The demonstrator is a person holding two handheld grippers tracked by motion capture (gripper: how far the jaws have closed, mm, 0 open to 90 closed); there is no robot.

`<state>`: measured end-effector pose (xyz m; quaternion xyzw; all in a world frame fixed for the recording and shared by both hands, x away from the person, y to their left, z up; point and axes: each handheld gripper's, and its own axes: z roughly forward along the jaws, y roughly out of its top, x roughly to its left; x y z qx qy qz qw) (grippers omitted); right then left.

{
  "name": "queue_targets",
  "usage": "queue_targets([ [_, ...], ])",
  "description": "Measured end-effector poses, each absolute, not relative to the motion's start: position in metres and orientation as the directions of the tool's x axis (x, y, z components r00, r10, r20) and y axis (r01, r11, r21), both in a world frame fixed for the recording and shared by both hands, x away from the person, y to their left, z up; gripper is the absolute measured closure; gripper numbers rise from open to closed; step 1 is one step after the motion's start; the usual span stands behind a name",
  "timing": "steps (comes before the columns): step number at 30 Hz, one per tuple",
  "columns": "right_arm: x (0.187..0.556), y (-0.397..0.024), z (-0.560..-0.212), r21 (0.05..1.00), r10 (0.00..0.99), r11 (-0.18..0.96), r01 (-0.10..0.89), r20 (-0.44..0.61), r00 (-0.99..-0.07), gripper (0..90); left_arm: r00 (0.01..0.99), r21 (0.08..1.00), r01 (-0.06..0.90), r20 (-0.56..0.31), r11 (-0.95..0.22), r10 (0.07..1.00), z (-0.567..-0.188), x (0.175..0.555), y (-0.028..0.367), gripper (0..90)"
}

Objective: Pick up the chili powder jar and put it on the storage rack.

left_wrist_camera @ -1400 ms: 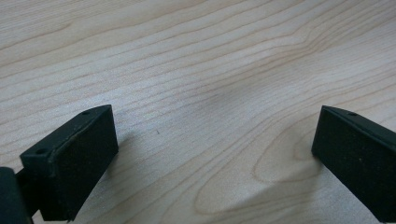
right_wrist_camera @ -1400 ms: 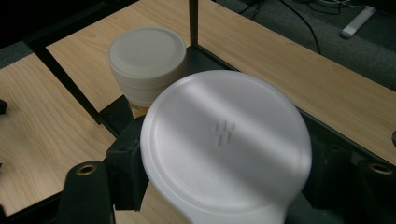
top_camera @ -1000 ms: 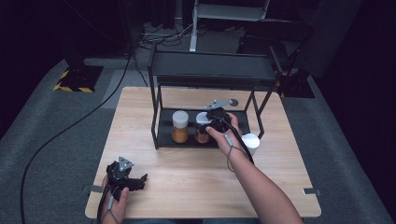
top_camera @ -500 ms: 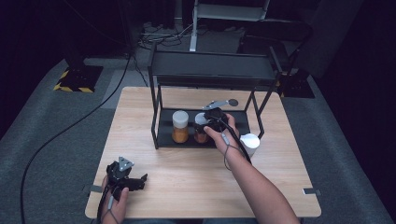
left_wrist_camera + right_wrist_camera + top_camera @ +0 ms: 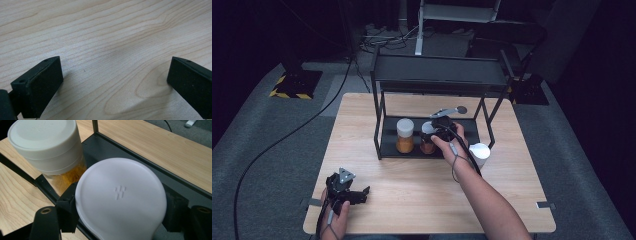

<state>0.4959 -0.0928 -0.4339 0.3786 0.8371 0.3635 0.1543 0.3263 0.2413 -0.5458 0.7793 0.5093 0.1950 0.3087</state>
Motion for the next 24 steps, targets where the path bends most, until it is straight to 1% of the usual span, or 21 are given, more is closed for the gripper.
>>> queue_targets([
  [4,0.496,-0.093,-0.435,0.728,0.739,0.454,0.515,0.015,-0.673,28.8,0.405,0.68,0.674,-0.011,-0.29,0.914,-0.546,0.326,0.241,0.0],
  [7,0.495,-0.094,-0.434,0.733,0.74,0.459,0.502,-0.003,-0.672,21.7,0.405,0.68,0.673,-0.011,-0.29,0.914,-0.546,0.326,0.241,0.0],
  [9,0.493,-0.096,-0.432,0.742,0.745,0.44,0.505,0.012,-0.667,18.1,0.404,0.681,0.673,-0.012,-0.289,0.915,-0.546,0.326,0.241,0.0],
  [16,0.485,-0.106,-0.419,0.774,0.749,0.409,0.484,0.018,-0.662,15.2,0.405,0.68,0.673,-0.011,-0.29,0.914,-0.546,0.326,0.241,0.0],
  [19,0.479,-0.112,-0.411,0.793,0.749,0.375,0.479,0.046,-0.661,15.0,0.406,0.68,0.673,-0.011,-0.291,0.914,-0.546,0.326,0.241,0.0],
  [24,0.468,-0.12,-0.399,0.813,0.746,0.37,0.45,0.03,-0.665,14.9,0.411,0.681,0.671,-0.011,-0.294,0.912,-0.546,0.326,0.241,0.0],
])
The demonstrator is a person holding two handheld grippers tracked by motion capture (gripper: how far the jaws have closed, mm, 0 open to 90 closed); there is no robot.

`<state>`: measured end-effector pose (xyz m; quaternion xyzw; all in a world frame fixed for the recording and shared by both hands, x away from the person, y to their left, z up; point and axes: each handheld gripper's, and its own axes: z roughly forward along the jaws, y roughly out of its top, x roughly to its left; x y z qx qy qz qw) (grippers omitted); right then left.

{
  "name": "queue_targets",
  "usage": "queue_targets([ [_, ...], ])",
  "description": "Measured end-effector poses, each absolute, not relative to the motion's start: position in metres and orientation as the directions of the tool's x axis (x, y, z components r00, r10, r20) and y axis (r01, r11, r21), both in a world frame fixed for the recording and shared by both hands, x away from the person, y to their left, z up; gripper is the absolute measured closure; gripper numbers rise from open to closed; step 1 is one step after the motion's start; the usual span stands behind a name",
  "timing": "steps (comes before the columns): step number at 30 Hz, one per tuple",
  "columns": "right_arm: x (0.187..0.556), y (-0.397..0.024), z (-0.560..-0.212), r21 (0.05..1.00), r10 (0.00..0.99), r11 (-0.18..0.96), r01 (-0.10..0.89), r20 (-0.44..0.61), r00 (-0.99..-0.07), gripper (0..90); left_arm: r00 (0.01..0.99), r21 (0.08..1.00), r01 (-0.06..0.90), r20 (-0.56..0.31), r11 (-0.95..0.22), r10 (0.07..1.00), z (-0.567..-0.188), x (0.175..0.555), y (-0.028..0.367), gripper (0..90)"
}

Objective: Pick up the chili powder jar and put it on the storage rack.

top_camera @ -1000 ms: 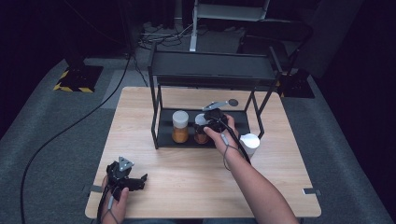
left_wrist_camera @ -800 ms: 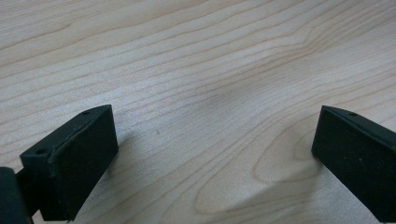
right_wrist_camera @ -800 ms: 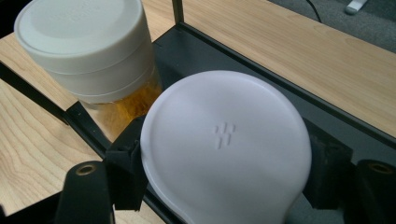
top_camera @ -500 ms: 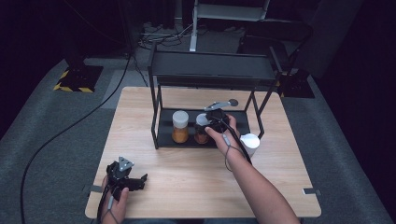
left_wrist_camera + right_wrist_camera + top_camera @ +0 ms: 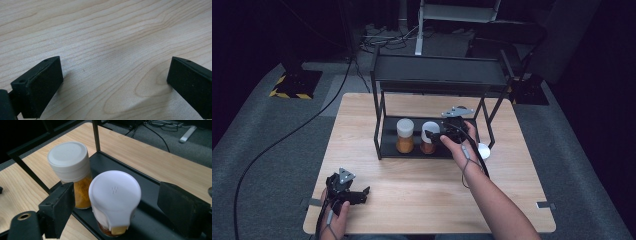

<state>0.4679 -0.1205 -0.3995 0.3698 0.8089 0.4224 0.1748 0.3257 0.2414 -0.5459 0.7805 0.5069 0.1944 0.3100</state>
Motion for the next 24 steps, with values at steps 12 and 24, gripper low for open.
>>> queue_targets([
  [12,0.447,-0.146,-0.384,0.833,0.76,0.349,0.429,0.016,-0.65,14.0,0.432,0.679,0.665,-0.01,-0.311,0.902,-0.546,0.322,0.242,0.0],
  [24,0.428,-0.172,-0.377,0.838,0.772,0.357,0.413,-0.015,-0.636,12.8,0.431,0.678,0.666,-0.01,-0.311,0.902,-0.546,0.322,0.242,0.0],
])
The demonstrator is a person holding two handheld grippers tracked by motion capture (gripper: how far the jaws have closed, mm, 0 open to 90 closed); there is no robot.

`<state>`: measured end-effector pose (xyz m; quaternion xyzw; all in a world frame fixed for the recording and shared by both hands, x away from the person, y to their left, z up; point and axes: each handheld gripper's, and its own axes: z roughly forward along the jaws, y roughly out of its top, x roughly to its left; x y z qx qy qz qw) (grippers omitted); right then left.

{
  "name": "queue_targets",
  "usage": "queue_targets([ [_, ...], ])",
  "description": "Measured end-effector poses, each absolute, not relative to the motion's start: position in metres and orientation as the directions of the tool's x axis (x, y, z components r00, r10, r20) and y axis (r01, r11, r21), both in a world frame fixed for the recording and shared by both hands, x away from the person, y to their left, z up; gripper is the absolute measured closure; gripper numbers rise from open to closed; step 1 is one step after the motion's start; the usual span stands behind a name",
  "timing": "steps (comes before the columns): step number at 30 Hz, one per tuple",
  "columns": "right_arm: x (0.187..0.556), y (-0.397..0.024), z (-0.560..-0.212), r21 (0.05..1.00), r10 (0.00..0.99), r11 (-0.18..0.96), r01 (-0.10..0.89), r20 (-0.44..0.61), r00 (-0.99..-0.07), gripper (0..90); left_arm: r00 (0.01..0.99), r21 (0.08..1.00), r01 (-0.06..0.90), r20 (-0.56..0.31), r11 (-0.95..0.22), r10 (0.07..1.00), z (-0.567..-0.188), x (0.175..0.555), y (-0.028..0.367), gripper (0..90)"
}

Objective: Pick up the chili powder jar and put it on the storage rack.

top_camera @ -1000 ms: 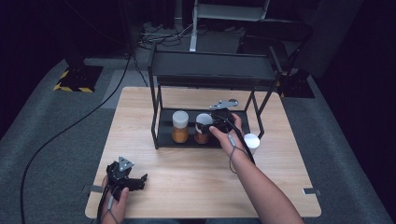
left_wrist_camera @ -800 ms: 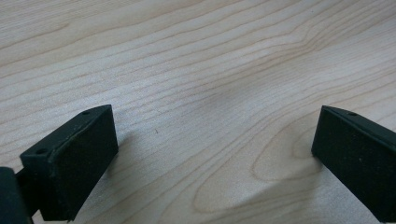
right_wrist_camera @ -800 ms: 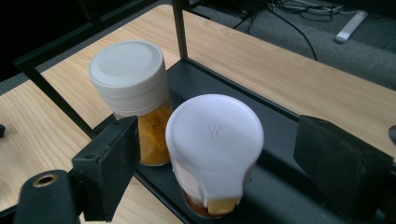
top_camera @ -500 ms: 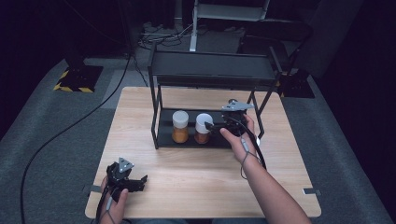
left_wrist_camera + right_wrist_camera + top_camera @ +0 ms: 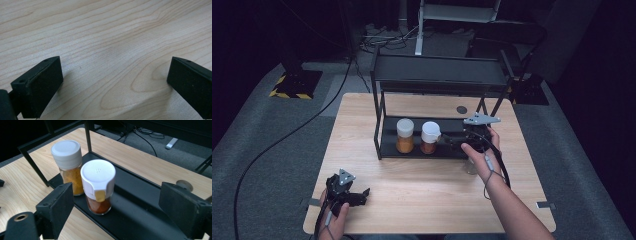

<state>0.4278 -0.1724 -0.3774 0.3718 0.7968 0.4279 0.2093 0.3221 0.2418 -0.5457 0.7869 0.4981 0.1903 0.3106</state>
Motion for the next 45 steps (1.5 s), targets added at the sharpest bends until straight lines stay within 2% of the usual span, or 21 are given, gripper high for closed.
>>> queue_targets([
  [17,0.406,-0.203,-0.376,0.842,0.788,0.344,0.415,-0.018,-0.615,10.0,0.433,0.68,0.665,-0.012,-0.31,0.901,-0.546,0.321,0.241,0.0],
  [45,0.394,-0.244,-0.385,0.854,0.818,0.313,0.415,-0.021,-0.574,7.0,0.432,0.68,0.664,-0.011,-0.31,0.902,-0.546,0.322,0.24,0.0],
])
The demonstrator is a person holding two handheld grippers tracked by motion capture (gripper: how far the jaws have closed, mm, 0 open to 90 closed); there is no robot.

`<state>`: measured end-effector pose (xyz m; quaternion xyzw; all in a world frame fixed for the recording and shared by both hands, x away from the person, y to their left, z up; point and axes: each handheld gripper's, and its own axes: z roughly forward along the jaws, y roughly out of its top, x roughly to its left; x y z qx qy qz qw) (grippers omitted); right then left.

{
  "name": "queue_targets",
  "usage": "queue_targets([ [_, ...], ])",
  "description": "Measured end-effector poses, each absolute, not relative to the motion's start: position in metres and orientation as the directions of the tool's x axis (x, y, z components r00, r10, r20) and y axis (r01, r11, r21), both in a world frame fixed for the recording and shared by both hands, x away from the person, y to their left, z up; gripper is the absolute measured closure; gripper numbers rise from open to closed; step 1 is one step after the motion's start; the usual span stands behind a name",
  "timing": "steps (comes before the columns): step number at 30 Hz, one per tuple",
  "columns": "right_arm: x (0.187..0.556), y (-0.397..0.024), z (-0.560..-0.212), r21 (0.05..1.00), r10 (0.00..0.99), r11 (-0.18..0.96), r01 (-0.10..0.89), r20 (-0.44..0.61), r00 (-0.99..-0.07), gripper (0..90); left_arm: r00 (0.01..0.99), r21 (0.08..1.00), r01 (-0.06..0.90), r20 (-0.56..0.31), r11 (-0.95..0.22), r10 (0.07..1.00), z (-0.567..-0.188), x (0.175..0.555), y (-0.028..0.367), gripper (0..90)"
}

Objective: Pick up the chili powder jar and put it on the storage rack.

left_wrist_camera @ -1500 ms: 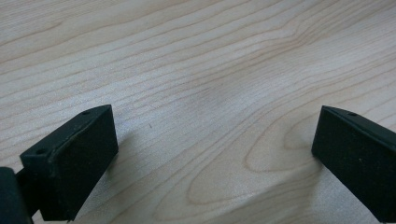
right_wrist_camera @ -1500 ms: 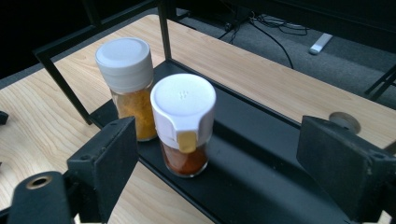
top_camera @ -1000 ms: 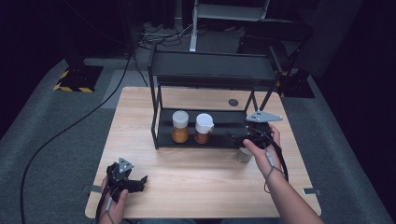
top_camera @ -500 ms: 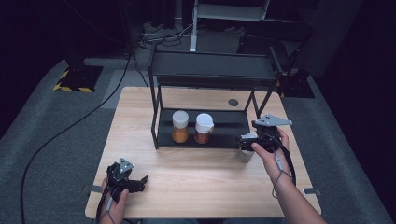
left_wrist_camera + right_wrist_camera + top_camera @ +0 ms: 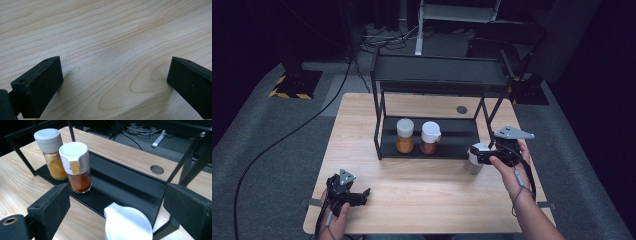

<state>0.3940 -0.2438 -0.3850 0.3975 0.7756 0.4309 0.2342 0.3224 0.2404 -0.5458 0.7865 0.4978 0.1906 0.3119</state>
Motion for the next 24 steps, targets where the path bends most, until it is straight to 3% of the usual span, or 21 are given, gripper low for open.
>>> queue_targets([
  [24,0.382,-0.269,-0.403,0.857,0.83,0.302,0.417,-0.021,-0.558,6.6,0.432,0.68,0.664,-0.011,-0.31,0.902,-0.546,0.322,0.24,0.0],
])
